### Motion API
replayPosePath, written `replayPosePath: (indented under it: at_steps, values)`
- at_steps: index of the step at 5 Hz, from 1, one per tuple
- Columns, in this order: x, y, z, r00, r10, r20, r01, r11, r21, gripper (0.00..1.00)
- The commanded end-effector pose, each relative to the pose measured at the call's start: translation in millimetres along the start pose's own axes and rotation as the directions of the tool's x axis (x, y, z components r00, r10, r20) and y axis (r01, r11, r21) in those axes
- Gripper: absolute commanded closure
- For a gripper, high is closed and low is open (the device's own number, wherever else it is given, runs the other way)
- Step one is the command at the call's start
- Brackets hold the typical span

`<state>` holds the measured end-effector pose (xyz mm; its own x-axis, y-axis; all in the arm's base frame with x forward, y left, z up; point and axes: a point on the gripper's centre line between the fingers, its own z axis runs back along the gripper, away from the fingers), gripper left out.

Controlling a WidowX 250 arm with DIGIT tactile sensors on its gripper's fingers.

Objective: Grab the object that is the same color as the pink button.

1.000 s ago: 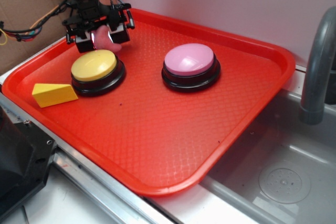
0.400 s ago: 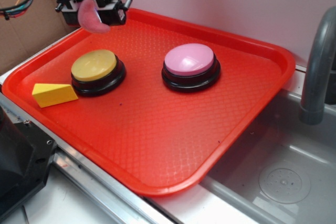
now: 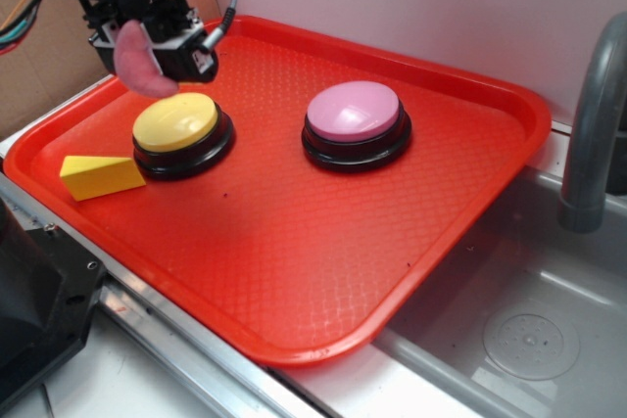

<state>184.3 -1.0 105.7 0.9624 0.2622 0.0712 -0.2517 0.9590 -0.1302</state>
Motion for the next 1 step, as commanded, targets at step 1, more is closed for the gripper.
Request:
replayPosePath:
  at_steps: [1]
  values:
    - [-17.0,10.3,13.6,1.000,0.001,0.006,-0.001,1.000,0.009,1.00]
